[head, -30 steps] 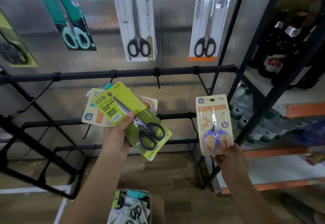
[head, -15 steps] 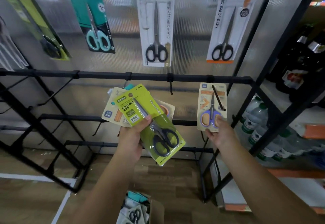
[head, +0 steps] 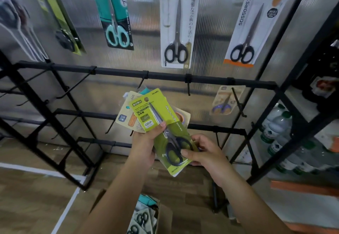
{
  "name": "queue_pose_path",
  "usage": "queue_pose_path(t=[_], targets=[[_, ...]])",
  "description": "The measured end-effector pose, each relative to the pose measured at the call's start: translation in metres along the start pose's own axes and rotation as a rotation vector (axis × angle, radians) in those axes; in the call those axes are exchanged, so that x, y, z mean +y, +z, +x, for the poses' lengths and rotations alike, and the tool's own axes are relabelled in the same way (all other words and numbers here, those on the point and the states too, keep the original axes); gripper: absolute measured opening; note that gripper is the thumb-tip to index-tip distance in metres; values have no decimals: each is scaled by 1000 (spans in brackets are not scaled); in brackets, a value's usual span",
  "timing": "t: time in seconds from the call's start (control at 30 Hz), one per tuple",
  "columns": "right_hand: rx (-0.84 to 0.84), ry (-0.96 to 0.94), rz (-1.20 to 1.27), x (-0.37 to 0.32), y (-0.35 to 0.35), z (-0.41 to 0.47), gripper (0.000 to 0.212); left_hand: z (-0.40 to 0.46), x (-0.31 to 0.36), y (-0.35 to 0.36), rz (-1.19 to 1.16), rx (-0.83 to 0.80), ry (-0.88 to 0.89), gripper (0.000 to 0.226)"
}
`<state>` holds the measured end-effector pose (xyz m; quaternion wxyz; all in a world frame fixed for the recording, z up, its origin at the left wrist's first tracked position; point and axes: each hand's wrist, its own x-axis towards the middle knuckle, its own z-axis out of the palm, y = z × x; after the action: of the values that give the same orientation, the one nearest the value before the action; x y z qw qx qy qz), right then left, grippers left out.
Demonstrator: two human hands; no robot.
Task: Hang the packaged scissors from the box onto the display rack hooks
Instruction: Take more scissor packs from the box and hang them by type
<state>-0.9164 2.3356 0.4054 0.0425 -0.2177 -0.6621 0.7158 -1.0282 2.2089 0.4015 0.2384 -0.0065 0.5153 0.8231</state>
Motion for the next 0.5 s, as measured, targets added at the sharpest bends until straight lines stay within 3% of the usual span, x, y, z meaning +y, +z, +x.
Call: queue_pose_path(t=[0.1,0.3,0.5], targets=[[54,-16,-17,0,2,0,18,-1,-5,0,-55,-39,30,62],[87,-58,191,3,5,-1,19,-4,7,-8,-155,-11,65,43],[57,-145,314,-4,32,14,17,-21,39,-34,-101,92,205,56]])
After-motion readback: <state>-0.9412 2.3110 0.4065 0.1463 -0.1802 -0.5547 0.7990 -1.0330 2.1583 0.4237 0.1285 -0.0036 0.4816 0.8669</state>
